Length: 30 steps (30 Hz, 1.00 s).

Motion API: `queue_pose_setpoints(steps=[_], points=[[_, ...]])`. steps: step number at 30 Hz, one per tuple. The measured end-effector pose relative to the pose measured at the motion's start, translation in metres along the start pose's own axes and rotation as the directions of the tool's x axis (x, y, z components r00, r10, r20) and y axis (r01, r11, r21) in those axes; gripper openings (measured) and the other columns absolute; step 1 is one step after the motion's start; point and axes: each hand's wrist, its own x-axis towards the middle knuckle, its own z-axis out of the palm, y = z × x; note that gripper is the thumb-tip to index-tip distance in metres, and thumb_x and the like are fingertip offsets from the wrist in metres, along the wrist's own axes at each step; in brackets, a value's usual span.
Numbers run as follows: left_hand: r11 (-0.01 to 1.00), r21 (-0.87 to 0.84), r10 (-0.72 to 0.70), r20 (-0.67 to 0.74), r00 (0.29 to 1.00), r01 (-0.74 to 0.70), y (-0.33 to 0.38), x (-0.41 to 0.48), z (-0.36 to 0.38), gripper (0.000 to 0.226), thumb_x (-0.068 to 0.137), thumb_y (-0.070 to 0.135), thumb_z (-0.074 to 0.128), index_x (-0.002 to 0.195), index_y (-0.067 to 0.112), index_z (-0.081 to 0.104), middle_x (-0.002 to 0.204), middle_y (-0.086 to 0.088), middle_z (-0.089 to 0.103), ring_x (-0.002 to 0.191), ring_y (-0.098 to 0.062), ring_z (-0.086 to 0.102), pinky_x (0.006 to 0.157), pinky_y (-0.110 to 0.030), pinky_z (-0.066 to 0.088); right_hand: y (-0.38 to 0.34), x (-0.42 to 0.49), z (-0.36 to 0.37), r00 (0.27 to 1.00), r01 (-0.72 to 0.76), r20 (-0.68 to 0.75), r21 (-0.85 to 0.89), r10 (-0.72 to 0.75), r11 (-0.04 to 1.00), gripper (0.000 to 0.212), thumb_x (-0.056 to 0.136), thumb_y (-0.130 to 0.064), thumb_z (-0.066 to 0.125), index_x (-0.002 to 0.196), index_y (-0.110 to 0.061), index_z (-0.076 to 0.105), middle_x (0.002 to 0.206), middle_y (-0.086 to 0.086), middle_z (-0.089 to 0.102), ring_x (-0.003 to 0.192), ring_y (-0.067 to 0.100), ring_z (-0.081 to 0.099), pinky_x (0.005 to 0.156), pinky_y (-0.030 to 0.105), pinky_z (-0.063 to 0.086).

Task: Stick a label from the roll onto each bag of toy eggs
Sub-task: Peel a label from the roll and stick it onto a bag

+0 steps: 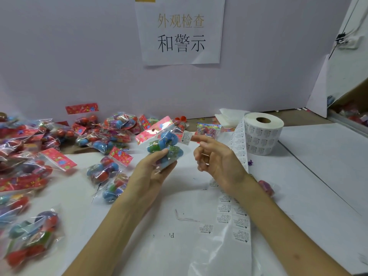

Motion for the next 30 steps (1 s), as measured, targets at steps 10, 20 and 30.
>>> queue_pose_setpoints(steps=[10, 20, 30], points=[[0.985, 0.153, 0.094, -0.121, 0.988, -0.075, -0.002, 0.005, -0.004, 0.013, 0.090, 0.005, 0.070, 0.102, 0.005, 0.070, 0.089, -0.006, 0.078, 0.089, -0.019, 0.073, 0.060, -0.025, 0.060, 0.000, 0.001, 0.000, 0.999, -0.051, -0.002, 0.116, 0.051, 0.992, 0.026, 0.081, -0.027, 0.063, 0.100, -0.025, 0.080, 0.071, 0.003, 0.059, 0.056, 0.013, 0.046, 0.057, 0.026, 0.041], [0.983, 0.093, 0.165, -0.055, 0.985, -0.160, -0.001, 0.002, 0.000, 0.018, 0.093, 0.006, 0.067, 0.111, 0.006, 0.070, 0.100, -0.007, 0.080, 0.102, -0.023, 0.073, 0.068, -0.028, 0.062, 0.010, -0.005, 0.010, 0.973, -0.219, 0.120, 0.205, 0.198, 0.954, 0.046, 0.082, -0.029, 0.062, 0.124, -0.015, 0.071, 0.068, 0.002, 0.053, 0.052, 0.009, 0.046, 0.054, 0.024, 0.041], [0.987, 0.070, 0.144, 0.028, 0.989, -0.146, -0.001, -0.001, 0.004, 0.028, 0.097, 0.008, 0.062, 0.125, 0.006, 0.063, 0.115, -0.014, 0.076, 0.103, -0.031, 0.075, 0.079, -0.032, 0.064, 0.012, -0.006, 0.014, 0.965, -0.244, 0.122, 0.108, 0.230, 0.964, 0.049, 0.084, -0.030, 0.060, 0.131, -0.020, 0.067, 0.069, 0.002, 0.052, 0.053, 0.008, 0.046, 0.059, 0.025, 0.039]])
